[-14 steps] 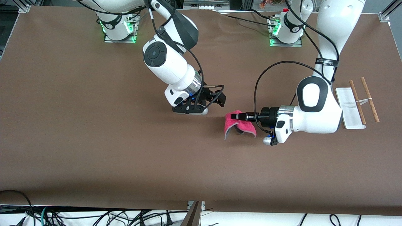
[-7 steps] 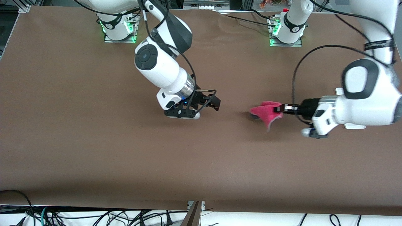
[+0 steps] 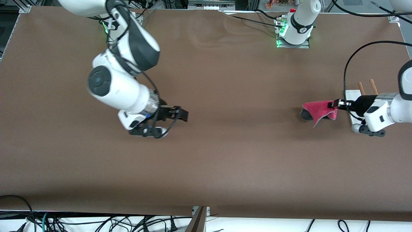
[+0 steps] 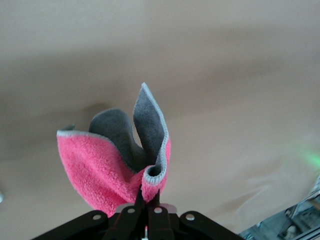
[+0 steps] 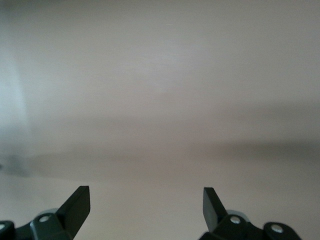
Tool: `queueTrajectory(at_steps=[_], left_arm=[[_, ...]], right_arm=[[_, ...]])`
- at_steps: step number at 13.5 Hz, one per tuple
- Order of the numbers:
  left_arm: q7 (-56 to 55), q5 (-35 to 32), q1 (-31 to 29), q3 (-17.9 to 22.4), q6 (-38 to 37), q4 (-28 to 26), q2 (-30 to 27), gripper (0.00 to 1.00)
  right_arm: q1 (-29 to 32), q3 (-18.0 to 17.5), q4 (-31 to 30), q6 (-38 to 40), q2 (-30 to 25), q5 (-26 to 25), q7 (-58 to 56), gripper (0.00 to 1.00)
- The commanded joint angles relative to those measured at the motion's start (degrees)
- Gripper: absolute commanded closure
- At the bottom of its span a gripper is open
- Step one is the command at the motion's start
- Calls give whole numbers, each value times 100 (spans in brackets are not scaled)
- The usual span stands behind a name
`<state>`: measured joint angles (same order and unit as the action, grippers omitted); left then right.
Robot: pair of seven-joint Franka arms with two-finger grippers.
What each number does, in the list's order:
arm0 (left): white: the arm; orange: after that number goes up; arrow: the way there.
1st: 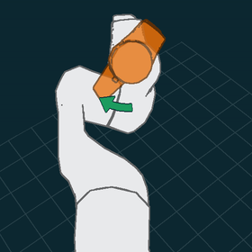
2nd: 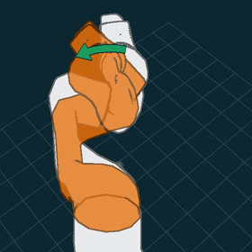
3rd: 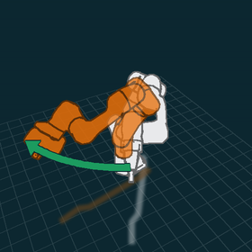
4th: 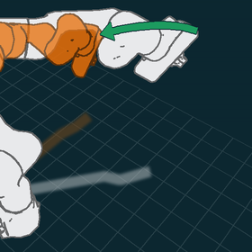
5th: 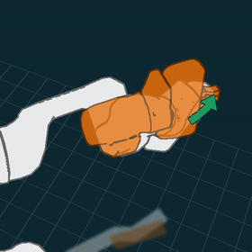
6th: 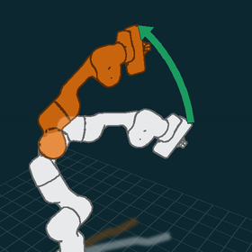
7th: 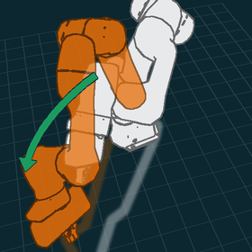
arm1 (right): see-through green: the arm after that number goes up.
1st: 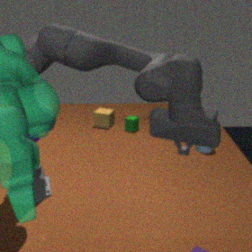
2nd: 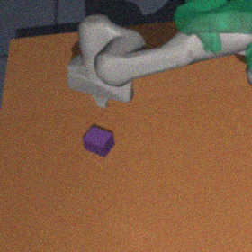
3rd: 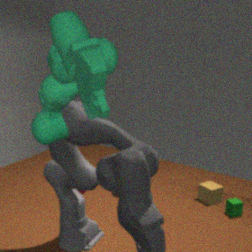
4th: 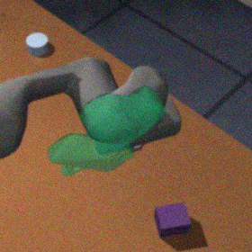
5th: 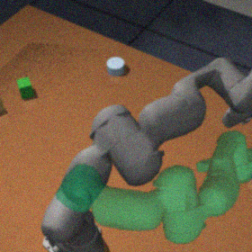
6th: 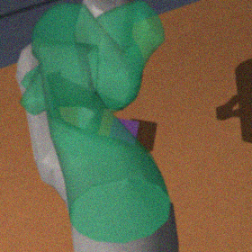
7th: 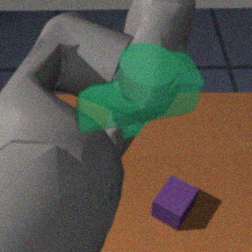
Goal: Pass towel and hang on rack
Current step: 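Open the right gripper while the left gripper pulls the towel away, then carry the towel with the left gripper over the wooden dowel rack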
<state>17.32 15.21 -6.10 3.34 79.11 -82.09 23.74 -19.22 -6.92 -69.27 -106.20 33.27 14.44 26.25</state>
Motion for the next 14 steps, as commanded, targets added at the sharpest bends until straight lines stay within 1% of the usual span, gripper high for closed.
queueTrajectory(at_steps=[1,2,3,4,6,7,8,11,14], left_arm=[[718,-483,-566,-35,-335,211,-9,100],[1025,-615,-681,-35,-387,211,-9,100],[1289,-668,-769,-18,-422,220,-9,100],[1448,-695,-892,17,-475,229,-18,100],[1476,-713,-963,27,-616,351,-1,100],[1476,-747,-981,27,-634,352,-1,100],[1485,-765,-990,27,-642,360,-1,100],[1485,-765,-990,18,-643,361,-1,100],[1494,-765,-1007,27,-643,343,17,100]], right_arm=[[391,137,1,739,-206,-273,-976,0],[654,190,-130,872,-372,-397,-1452,0],[935,199,-201,1003,-469,-398,-1857,0],[1138,295,-323,1144,-670,-407,-2209,0],[1333,646,-814,1163,-1144,-433,-2606,0],[1438,700,-1043,1137,-1426,-494,-2616,0],[1578,709,-1141,1145,-1585,-643,-2634,0],[1833,709,-1361,1251,-2112,-1354,-2634,0],[2124,709,-1782,1146,-2622,-1558,-2573,0]])
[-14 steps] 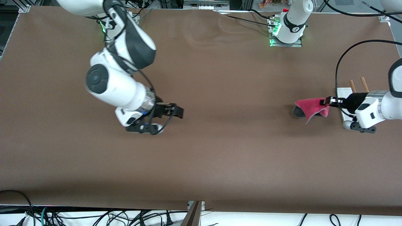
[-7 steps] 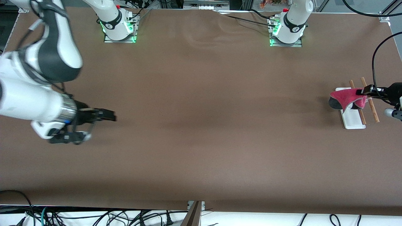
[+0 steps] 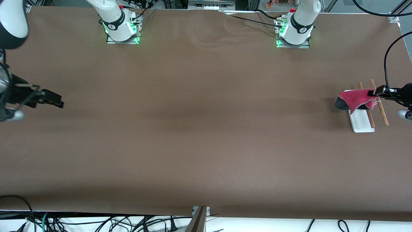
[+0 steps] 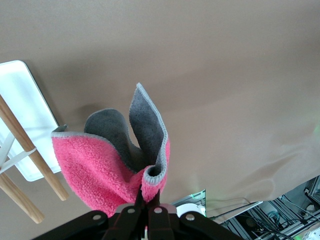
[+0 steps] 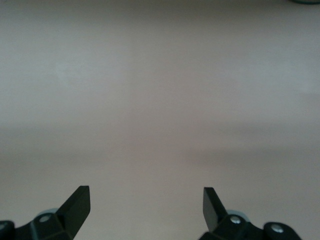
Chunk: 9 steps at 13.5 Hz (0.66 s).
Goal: Pass towel and hang on rack
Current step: 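Carry the towel with the left gripper over the wooden dowel rack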
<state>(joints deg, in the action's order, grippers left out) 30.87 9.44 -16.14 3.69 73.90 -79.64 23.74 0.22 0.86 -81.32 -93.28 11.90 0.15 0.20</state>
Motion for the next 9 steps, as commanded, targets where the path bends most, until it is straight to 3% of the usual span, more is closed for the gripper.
queueTrajectory(at_steps=[1,5,9], left_arm=[[138,-162,-64,-18,-122,98,34,100],[156,-188,-135,-18,-113,72,61,100],[252,-109,-206,-35,1,168,491,100]], right_arm=[[198,-78,-648,-103,-643,-138,24,0],[189,-95,-736,-76,-803,-621,-28,0],[207,-252,-763,46,-917,-657,-134,0]])
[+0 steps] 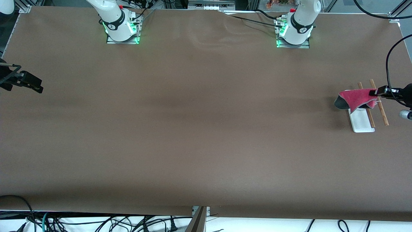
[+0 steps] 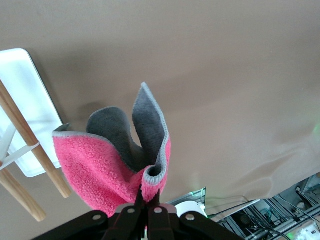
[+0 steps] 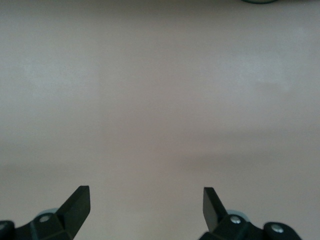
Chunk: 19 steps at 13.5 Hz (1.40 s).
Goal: Pass towel and hang on rack
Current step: 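Carry the towel with the left gripper over the wooden dowel rack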
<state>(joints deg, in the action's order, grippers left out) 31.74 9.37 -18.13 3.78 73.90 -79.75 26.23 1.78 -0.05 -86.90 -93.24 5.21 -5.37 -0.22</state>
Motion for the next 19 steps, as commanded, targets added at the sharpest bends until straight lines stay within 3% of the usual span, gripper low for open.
queueTrajectory(at_steps=[1,3,7,9,14,19], left_arm=[[262,-24,-33,-53,54,170,259,100],[630,223,-251,-44,63,161,434,100],[1736,-31,-691,35,72,205,523,100],[2431,-146,-902,53,238,485,777,100],[3144,-427,-1210,105,265,777,883,100],[3848,-603,-1369,544,572,917,1103,100]], right_arm=[[51,-214,-204,148,-309,-96,-84,0],[42,-232,-143,297,-284,-61,-92,0],[24,-224,-29,728,-301,-52,-13,0],[208,-241,-116,755,-327,-17,-65,0],[279,-478,-187,1089,-371,71,31,0],[200,-461,-73,1089,-248,71,13,0]])
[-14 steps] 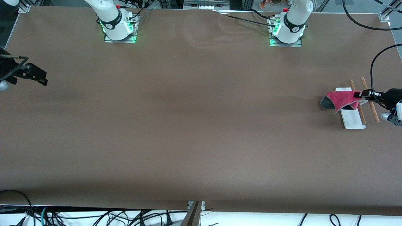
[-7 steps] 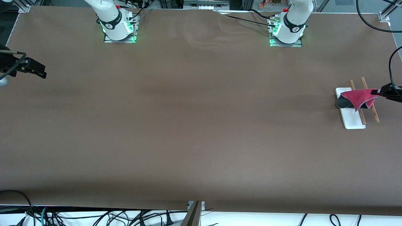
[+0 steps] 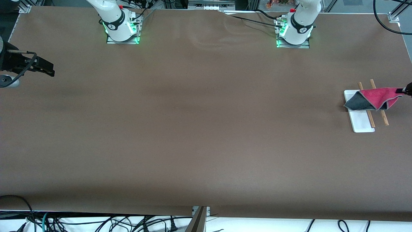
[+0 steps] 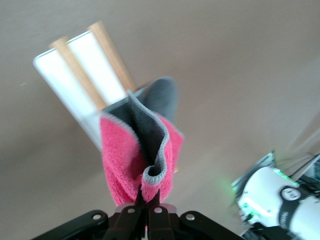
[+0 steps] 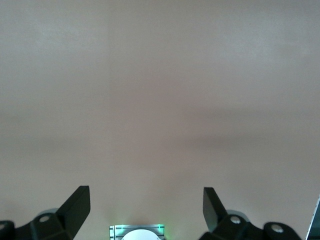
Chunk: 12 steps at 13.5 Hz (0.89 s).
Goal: Pass towel and hang on rack
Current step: 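Carry the towel with the left gripper over the wooden dowel rack, then lower the towel onto the dowels and open the left gripper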
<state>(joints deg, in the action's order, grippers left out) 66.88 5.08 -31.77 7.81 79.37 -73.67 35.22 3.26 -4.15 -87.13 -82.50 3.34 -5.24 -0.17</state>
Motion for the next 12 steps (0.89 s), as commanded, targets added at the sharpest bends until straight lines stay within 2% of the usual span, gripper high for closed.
queueTrajectory(at_steps=[1,6,9,12], left_arm=[[343,-174,-14,194,26,283,213,100],[230,-131,56,168,26,266,371,98],[-411,-157,364,150,-35,301,336,100],[-351,-157,356,150,-27,301,354,98]], right_arm=[[52,-51,-32,6,-53,58,8,0],[61,-42,-23,14,-18,128,8,0],[61,-42,-14,14,-27,163,8,0],[61,-42,-14,6,-18,172,25,0]])
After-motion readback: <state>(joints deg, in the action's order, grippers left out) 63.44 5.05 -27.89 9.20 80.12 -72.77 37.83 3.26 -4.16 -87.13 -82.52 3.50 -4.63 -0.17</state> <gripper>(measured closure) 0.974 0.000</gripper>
